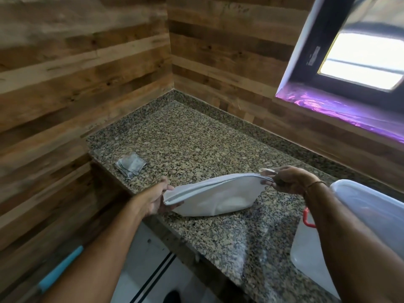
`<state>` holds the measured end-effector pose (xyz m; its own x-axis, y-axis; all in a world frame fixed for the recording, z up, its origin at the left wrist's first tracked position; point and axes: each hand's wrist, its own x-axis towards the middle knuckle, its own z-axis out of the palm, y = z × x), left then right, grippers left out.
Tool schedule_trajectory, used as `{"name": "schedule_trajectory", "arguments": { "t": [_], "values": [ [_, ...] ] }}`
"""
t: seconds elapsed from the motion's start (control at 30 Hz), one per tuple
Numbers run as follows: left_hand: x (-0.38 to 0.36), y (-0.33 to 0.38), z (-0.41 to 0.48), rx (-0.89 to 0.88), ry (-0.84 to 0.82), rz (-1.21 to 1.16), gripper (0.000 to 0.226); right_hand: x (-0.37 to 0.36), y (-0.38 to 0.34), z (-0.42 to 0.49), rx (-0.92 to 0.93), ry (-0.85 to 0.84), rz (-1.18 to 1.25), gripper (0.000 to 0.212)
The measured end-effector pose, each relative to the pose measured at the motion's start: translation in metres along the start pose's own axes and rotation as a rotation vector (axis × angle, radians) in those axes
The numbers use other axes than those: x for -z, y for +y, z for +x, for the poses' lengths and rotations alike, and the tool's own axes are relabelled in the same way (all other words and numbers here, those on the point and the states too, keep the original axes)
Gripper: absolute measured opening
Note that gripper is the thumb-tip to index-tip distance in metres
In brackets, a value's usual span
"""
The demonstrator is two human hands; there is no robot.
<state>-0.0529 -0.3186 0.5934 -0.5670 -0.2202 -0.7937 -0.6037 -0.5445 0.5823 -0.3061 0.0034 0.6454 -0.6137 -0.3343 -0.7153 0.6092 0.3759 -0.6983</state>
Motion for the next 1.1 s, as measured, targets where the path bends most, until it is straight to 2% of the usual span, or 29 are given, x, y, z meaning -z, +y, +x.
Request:
{"name": "schedule_trajectory", "arguments": {
  "t": [0.07,0.17,0.23,0.3,0.37,0.43,0.53,0.67,0.8,0.93,1.0,1.03,1.1],
  "values": [
    [-0.007,0.002,0.009,-0.010,0.109,0.148,0.059,-0.005,0.001,0.001,-0.015,-0.012,-0.032,0.023],
    [-0.013,-0.004,0.022,-0.107,0.303,0.317,0.037,-0.015,0.003,0.004,0.041,0.073,-0.096,0.026],
    [-0.013,-0.006,0.024,-0.206,0.373,0.331,0.027,-0.017,0.001,0.005,0.142,0.172,-0.155,0.017],
    [-0.010,-0.002,0.022,-0.361,0.425,0.262,0.016,-0.016,-0.002,0.005,0.228,0.206,-0.113,0.005],
    [-0.003,-0.001,0.023,-0.499,0.435,0.219,0.013,-0.011,0.005,0.006,0.235,0.193,-0.097,0.008],
    [0.002,-0.006,0.030,-0.521,0.384,0.336,0.014,-0.003,0.018,0.008,0.138,0.118,-0.113,0.014],
    [0.014,-0.016,0.042,-0.400,0.256,0.526,0.041,0.005,0.023,0.010,-0.021,0.019,-0.299,0.012],
    [0.014,0.000,0.039,-0.087,-0.023,0.268,0.072,-0.002,0.004,0.025,-0.129,0.043,-0.611,0.017],
    [0.016,0.007,0.048,0.006,-0.122,0.339,0.085,-0.029,-0.022,0.046,-0.288,-0.001,-0.703,0.076],
    [0.025,0.009,0.059,0.017,-0.210,0.281,0.092,-0.054,-0.025,0.074,-0.246,0.091,-0.861,0.096],
    [0.030,0.005,0.064,0.016,-0.243,0.254,0.087,-0.063,-0.017,0.082,-0.154,0.122,-1.129,0.101],
    [0.032,0.002,0.067,0.009,-0.245,0.256,0.084,-0.066,-0.013,0.083,-0.087,0.131,-1.269,0.102],
    [0.037,0.001,0.071,-0.004,-0.236,0.259,0.074,-0.066,-0.005,0.089,-0.004,0.104,-1.339,0.092]
  ]
}}
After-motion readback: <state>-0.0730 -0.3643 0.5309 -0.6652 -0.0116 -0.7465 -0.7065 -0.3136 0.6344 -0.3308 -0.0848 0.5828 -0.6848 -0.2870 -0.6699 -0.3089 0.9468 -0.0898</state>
